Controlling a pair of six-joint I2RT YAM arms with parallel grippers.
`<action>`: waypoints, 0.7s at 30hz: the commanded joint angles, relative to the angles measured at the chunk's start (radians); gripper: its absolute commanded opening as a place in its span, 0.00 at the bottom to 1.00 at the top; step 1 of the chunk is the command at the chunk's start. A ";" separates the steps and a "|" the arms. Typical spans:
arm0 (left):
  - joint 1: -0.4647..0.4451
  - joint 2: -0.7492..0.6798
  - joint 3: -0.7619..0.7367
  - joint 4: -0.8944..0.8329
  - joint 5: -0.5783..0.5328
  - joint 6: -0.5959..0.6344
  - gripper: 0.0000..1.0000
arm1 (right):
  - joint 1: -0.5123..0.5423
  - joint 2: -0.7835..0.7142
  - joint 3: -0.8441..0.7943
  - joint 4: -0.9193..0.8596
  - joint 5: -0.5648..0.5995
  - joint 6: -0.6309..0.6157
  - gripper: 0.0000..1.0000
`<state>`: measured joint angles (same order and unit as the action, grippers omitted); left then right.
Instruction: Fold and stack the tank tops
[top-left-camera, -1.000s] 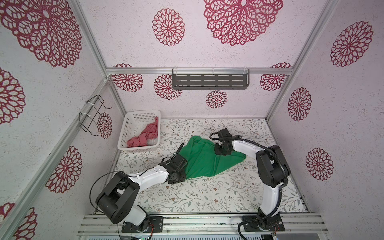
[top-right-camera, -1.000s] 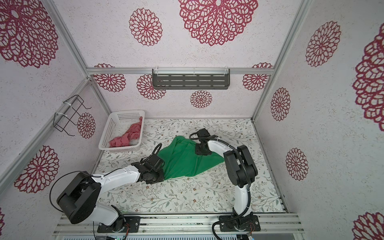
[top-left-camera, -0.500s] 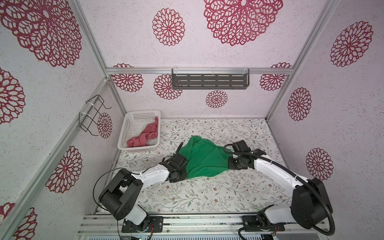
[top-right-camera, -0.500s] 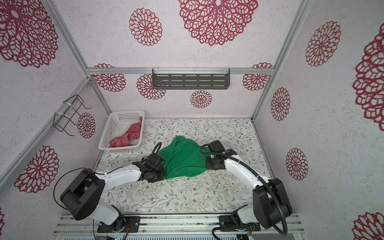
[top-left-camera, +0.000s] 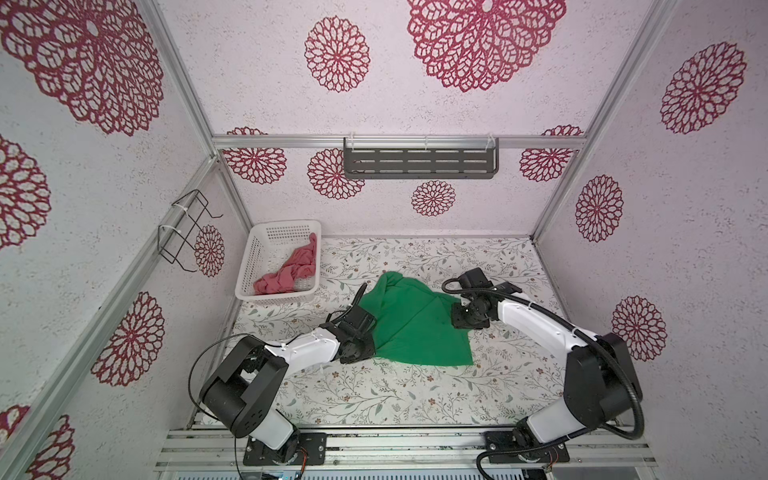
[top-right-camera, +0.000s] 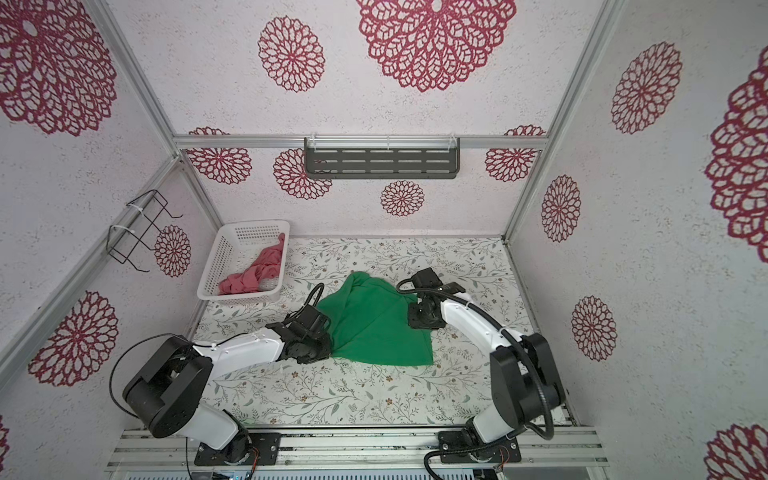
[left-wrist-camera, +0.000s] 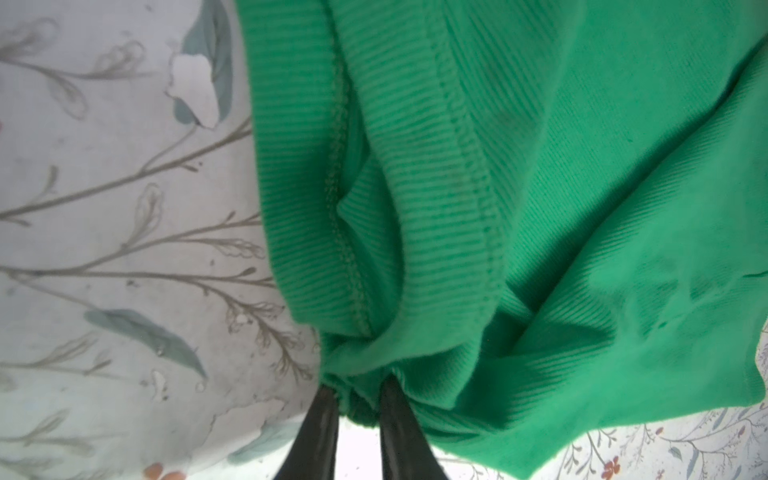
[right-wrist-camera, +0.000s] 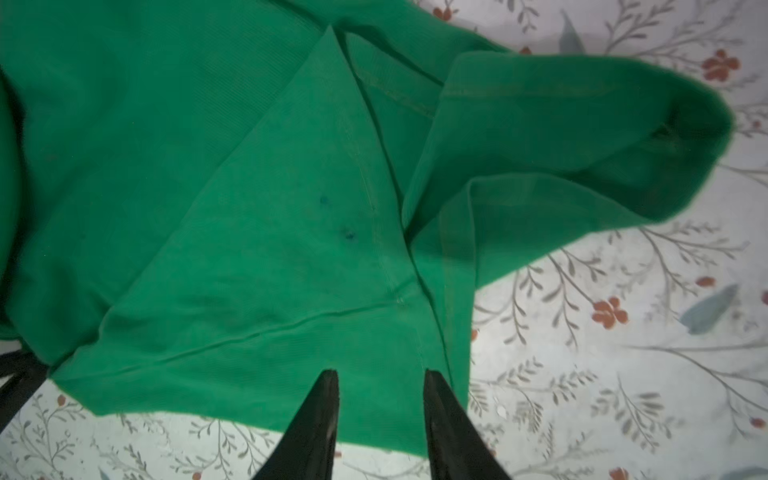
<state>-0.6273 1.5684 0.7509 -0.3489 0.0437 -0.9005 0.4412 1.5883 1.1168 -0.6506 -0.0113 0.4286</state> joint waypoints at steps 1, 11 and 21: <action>0.006 0.039 -0.018 -0.001 0.004 0.005 0.21 | 0.001 0.075 0.046 0.048 0.004 -0.002 0.36; 0.006 0.033 -0.017 -0.010 -0.006 0.003 0.21 | -0.007 0.203 0.068 0.072 0.060 -0.017 0.41; 0.006 0.027 -0.013 -0.015 -0.012 -0.003 0.20 | 0.004 -0.049 -0.045 -0.065 0.078 0.034 0.00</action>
<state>-0.6273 1.5681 0.7509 -0.3508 0.0395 -0.8982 0.4404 1.6657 1.1004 -0.6117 0.0345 0.4294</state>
